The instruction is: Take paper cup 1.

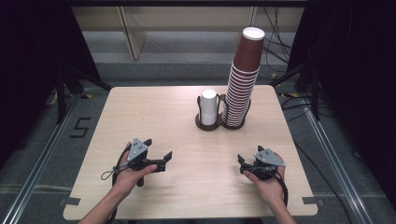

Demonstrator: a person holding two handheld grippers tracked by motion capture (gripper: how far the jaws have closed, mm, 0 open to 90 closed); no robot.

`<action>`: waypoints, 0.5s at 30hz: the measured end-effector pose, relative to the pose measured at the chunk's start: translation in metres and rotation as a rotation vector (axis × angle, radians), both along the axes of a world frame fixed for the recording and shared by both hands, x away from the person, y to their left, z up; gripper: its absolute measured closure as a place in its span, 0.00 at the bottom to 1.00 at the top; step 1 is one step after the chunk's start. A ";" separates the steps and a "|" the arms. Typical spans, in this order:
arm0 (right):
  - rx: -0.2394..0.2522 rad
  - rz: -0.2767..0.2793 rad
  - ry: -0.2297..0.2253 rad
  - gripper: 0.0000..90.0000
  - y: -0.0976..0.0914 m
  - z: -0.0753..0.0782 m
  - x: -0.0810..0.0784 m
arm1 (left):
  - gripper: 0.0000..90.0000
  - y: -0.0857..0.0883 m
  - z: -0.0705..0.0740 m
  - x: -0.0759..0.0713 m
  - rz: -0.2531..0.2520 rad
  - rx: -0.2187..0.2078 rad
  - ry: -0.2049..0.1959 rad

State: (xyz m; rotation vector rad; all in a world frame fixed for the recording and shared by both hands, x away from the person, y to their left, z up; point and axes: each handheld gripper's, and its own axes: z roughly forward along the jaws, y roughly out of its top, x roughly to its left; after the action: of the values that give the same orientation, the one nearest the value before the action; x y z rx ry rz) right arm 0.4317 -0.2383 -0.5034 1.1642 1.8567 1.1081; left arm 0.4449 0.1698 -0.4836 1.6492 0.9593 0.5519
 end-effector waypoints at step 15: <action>-0.022 0.075 0.030 0.20 0.006 -0.001 0.003 | 0.08 -0.008 0.002 -0.004 -0.007 0.016 -0.019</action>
State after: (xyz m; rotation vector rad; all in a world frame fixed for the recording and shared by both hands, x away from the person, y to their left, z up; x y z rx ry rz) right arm 0.4345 -0.2320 -0.5041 1.1126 1.9454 1.1142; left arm 0.4407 0.1616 -0.4816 1.6587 0.9374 0.5708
